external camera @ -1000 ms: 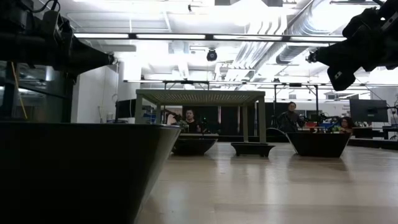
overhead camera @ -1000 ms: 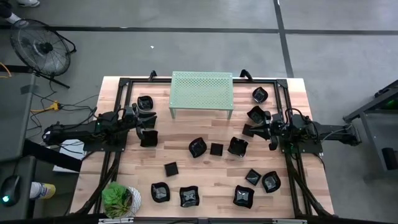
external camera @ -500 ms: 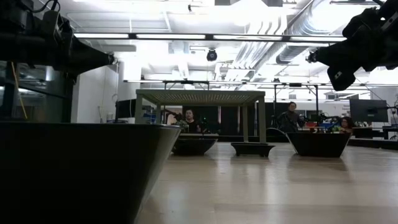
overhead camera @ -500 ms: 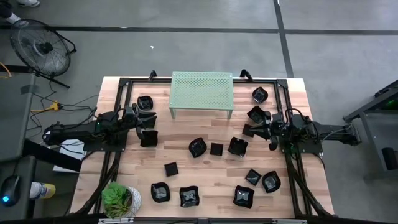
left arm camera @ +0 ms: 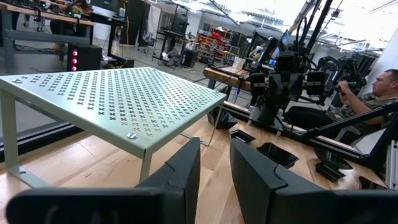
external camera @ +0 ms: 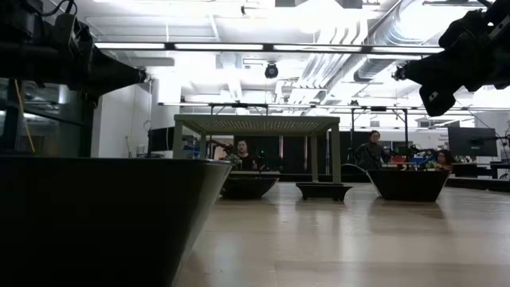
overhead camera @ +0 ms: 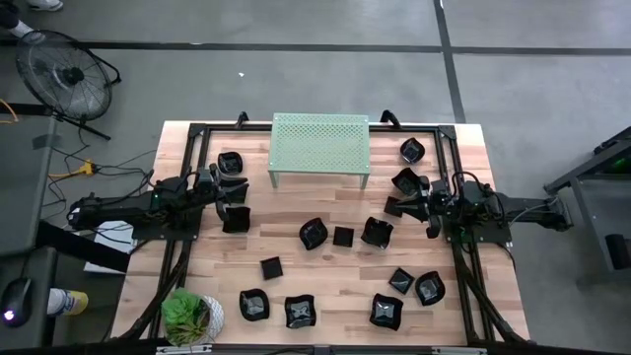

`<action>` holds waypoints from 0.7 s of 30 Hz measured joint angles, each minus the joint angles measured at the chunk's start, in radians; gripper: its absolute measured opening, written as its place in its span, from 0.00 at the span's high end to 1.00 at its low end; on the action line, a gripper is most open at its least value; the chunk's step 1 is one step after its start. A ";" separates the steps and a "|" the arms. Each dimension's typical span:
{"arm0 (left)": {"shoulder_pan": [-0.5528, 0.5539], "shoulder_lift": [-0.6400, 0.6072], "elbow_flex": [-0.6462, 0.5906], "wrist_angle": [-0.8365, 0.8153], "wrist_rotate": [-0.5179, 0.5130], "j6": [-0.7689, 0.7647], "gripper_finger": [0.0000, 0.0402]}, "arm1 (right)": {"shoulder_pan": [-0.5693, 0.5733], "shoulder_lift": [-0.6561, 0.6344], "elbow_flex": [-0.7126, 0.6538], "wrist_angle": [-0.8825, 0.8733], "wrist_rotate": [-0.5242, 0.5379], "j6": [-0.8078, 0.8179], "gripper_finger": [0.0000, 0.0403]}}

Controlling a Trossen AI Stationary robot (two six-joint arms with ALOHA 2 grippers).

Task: Pick & Place Mini shaped plates

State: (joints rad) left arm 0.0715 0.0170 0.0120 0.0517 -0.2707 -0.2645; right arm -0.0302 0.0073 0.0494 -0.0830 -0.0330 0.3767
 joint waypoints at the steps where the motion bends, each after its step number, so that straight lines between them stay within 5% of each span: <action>1: 0.000 0.000 0.000 0.000 0.000 0.000 0.79 | 0.000 0.000 0.000 0.000 0.000 0.000 0.86; 10: 0.000 0.000 0.000 0.000 0.000 0.000 0.79 | 0.000 0.029 0.057 -0.018 -0.001 -0.029 0.86; 21: 0.000 0.000 0.000 0.000 0.000 0.000 0.79 | -0.029 0.306 0.392 -0.304 0.025 -0.082 0.86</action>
State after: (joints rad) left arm 0.0719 0.0174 0.0117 0.0521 -0.2707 -0.2646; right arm -0.0593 0.3132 0.4419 -0.3869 -0.0076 0.2943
